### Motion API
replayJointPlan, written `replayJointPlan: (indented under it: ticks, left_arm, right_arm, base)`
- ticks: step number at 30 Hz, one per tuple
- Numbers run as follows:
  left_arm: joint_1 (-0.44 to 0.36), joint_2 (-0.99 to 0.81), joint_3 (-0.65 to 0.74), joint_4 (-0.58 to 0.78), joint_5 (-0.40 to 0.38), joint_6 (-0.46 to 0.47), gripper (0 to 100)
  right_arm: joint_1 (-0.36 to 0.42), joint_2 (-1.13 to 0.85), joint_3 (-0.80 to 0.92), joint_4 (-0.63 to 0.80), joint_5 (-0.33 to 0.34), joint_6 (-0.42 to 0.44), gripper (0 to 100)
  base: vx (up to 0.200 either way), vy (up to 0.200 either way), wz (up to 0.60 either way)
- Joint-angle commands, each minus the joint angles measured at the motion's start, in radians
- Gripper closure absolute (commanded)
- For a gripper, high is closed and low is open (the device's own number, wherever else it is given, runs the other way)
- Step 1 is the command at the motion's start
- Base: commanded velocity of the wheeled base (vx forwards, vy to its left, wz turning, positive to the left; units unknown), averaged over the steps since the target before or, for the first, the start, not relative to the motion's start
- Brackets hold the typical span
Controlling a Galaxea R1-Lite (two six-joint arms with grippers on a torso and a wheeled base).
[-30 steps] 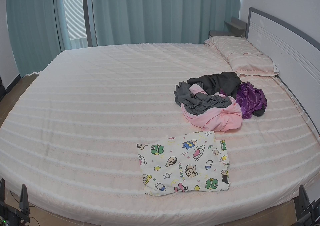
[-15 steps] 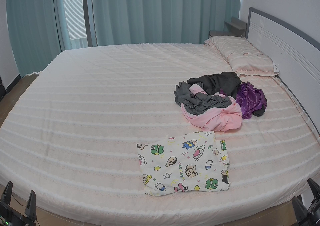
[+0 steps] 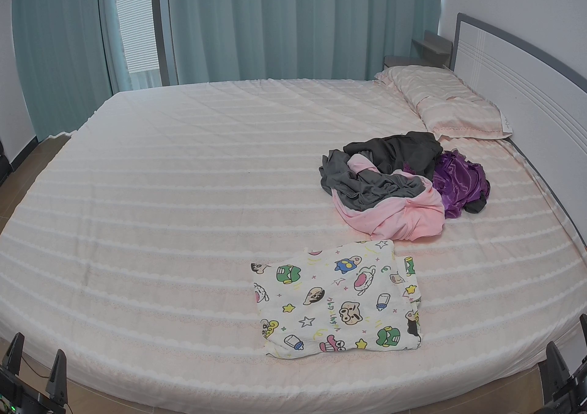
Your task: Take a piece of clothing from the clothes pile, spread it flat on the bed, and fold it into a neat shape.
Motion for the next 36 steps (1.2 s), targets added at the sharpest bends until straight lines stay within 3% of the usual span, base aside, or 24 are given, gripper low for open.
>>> replayJointPlan:
  ticks: [1, 8, 9, 12, 15, 18, 36]
  left_arm:
    - [0.0, -0.013, 0.018, 0.0, 0.0, -0.001, 0]
    - [0.0, -0.013, 0.018, 0.0, 0.0, -0.004, 0]
    - [0.0, -0.013, 0.018, 0.0, 0.005, -0.016, 0]
    - [0.0, -0.015, 0.018, 0.0, 0.006, -0.02, 0]
    - [0.0, -0.013, 0.018, 0.0, 0.006, -0.02, 0]
    - [0.0, -0.013, 0.018, 0.0, 0.008, -0.02, 0]
    - [0.0, -0.013, 0.018, 0.0, 0.002, 0.008, 0]
  right_arm:
    - [0.0, -0.012, 0.012, 0.011, 0.005, 0.003, 0]
    - [0.0, -0.012, 0.01, 0.022, -0.007, -0.026, 0]
    - [-0.003, 0.002, 0.012, 0.017, -0.03, -0.003, 0]
    - [-0.005, -0.01, 0.016, 0.051, -0.116, -0.048, 0]
    - [0.004, -0.002, 0.013, 0.065, -0.047, -0.064, 0]
    - [0.012, 0.024, 0.013, 0.065, -0.067, -0.023, 0]
    - [0.001, -0.013, 0.016, 0.054, -0.06, -0.041, 0]
  base:
    - [0.0, 0.0, 0.0]
    - [0.0, 0.0, 0.0]
    - [0.0, 0.0, 0.0]
    - [0.0, 0.0, 0.0]
    - [0.0, 0.0, 0.0]
    - [0.0, 0.0, 0.0]
    - [0.0, 0.0, 0.0]
